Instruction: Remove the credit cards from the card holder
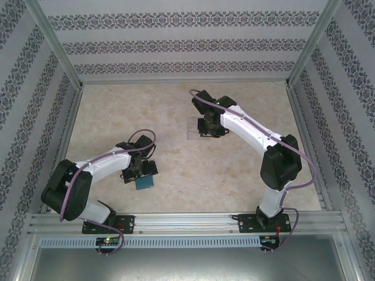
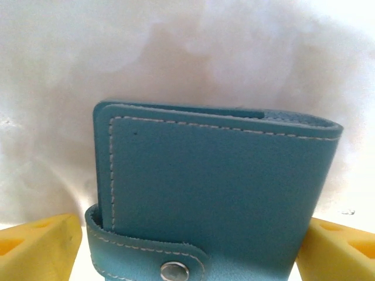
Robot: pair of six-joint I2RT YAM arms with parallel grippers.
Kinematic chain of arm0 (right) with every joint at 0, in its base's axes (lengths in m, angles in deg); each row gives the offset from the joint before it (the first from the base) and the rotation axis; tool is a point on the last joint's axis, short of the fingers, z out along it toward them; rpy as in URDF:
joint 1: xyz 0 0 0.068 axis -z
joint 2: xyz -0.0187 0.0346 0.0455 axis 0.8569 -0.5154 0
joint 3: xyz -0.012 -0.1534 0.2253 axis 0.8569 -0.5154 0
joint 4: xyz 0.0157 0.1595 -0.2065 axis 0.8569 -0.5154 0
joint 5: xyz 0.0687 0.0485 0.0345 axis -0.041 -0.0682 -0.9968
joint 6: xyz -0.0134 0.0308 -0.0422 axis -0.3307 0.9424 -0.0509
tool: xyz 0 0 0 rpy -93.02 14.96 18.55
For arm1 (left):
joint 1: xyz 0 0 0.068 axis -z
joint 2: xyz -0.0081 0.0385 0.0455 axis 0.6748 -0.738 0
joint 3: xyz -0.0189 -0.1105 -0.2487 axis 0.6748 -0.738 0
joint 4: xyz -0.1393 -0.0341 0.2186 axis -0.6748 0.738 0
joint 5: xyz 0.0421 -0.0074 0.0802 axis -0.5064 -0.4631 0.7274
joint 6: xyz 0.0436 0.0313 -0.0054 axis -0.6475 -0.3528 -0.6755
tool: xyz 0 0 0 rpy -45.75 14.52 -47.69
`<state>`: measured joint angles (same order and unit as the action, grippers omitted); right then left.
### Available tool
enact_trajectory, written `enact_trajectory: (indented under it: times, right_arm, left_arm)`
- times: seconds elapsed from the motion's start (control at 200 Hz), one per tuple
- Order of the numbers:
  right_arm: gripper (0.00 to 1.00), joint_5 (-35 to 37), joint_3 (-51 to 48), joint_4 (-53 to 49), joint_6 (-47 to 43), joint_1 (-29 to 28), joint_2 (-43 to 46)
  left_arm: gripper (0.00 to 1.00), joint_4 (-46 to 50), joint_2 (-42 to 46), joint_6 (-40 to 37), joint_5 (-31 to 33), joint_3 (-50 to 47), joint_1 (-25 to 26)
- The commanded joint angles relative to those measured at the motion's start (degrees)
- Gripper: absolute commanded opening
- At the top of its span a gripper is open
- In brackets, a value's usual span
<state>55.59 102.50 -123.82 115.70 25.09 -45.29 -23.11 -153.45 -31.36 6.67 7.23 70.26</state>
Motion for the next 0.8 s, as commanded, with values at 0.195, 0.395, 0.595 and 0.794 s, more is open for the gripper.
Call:
enact_trajectory:
  times: [0.195,0.395,0.595,0.794]
  right_arm:
    - [0.26,0.27,-0.58,-0.12,-0.08,-0.3,2.38]
    - [0.26,0.58,-1.34,-0.28,-0.15,0.09,3.52]
    - [0.27,1.05,-4.09,-0.39,-0.52,1.91,6.12]
    - [0.27,1.14,-8.34,-0.32,-1.6,5.25,9.9]
  left_arm:
    - [0.83,0.13,-0.47,-1.5,-0.94,1.34,0.84]
    - [0.79,1.16,-0.93,-0.79,-1.31,4.16,3.01]
    - [0.79,1.16,-4.65,0.41,-2.03,9.01,7.01]
    - [0.77,0.2,-11.53,2.0,-2.72,16.15,12.57]
